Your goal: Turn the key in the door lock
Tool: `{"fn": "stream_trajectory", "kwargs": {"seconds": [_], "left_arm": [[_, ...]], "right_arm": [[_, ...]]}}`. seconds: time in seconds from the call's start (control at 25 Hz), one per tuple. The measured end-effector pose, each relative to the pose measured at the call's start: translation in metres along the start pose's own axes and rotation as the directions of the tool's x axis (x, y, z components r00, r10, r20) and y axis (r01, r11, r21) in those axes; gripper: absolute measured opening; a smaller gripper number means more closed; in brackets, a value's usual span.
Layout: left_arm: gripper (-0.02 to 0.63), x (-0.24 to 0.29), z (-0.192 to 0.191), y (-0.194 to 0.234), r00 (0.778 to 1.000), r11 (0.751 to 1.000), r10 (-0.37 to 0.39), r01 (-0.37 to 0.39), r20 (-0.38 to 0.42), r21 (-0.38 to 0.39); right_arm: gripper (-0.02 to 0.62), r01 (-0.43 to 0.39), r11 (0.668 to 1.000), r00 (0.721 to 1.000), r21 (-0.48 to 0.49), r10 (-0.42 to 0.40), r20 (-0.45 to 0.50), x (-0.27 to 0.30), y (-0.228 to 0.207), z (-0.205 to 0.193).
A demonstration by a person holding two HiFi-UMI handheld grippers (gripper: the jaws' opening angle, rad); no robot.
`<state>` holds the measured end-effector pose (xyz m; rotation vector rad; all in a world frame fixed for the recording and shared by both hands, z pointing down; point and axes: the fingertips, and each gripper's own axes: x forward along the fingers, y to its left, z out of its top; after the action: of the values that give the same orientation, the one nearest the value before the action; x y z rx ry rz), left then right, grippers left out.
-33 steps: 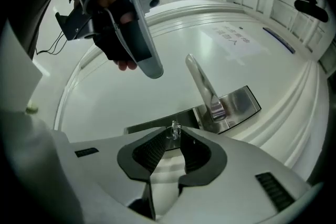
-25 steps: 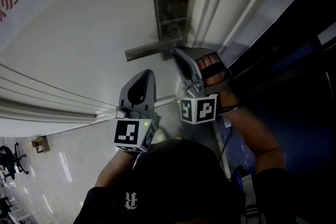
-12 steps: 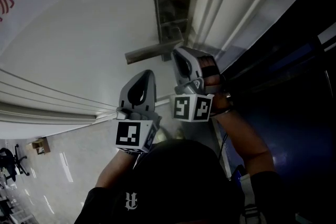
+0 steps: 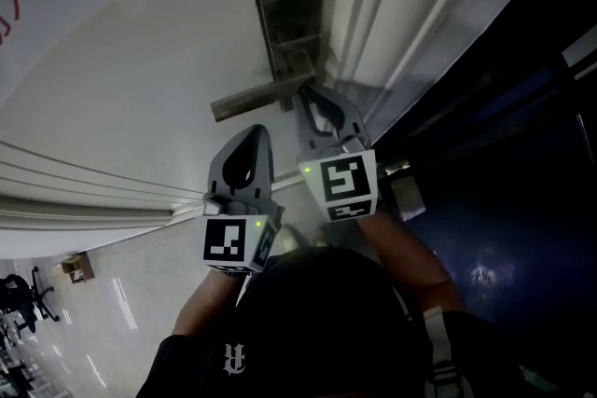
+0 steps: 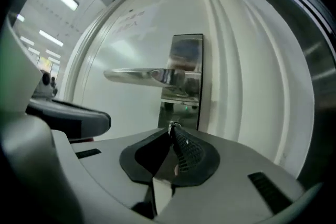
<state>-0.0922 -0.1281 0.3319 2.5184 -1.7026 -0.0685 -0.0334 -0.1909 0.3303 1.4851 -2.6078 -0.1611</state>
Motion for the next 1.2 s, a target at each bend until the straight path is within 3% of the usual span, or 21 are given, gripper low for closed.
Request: {"fn": "stream_trajectory", "kwargs": {"seconds": [0.12, 0.2, 0.28, 0.4, 0.52, 0.6, 0.68, 0.76, 0.88, 1.2], "left_arm": [[0.006, 0.0, 0.002, 0.001, 1.0, 1.0, 0.006, -0.006, 0.005, 0.0], [0.006, -0.001, 0.002, 0.001, 1.0, 1.0, 0.004, -0.004, 0.008, 0.001], [0.006, -0.001, 0.0, 0.0, 1.0, 1.0, -0.003, 0.003, 0.006, 0.004], [0.008, -0.002, 0.001, -0.001, 1.0, 1.0, -0.002, 0.002, -0.001, -0.001], [0.007, -0.003, 0.0, 0.001, 1.0, 1.0, -0.001, 0.001, -0.002, 0.002], [0.006, -0.003, 0.0, -0.001, 1.0, 1.0, -0.013, 0.013, 0.005, 0.011], [0.006, -0.004, -0.002, 0.0, 1.0, 1.0, -0.013, 0.013, -0.007, 0.01], [0.006, -0.005, -0.001, 0.001, 1.0, 1.0, 0.0, 0.0, -0.016, 0.0], [0.006, -0.005, 0.001, 0.001, 1.0, 1.0, -0.005, 0.005, -0.006, 0.003], [0.007, -0.004, 0.002, -0.002, 1.0, 1.0, -0.018, 0.018, -0.002, 0.006]], "right_arm": [[0.028, -0.036, 0.971, 0.999, 0.235, 0.033, 0.016, 0.0, -0.004, -0.002], [0.028, -0.07, 0.908, 0.998, 0.412, 0.062, 0.033, 0.0, -0.006, -0.005], [0.028, -0.101, 0.814, 0.995, 0.573, 0.086, 0.053, 0.0, -0.007, -0.007], [0.028, -0.129, 0.68, 0.991, 0.722, 0.105, 0.078, -0.001, -0.009, -0.008], [0.028, -0.181, 0.503, 0.983, 0.845, 0.123, 0.138, 0.001, -0.012, -0.005], [0.028, -0.229, 0.417, 0.972, 0.88, 0.144, 0.185, 0.002, -0.012, -0.002], [0.028, -0.22, 0.335, 0.973, 0.916, 0.148, 0.18, 0.001, -0.013, -0.008], [0.028, -0.18, 0.223, 0.979, 0.958, 0.138, 0.151, -0.001, -0.014, -0.019], [0.031, -0.199, 0.062, 0.972, 0.978, 0.142, 0.188, 0.0, -0.014, -0.021], [0.032, -0.269, -0.266, 0.945, 0.926, 0.111, 0.306, 0.002, -0.011, -0.021]]}}
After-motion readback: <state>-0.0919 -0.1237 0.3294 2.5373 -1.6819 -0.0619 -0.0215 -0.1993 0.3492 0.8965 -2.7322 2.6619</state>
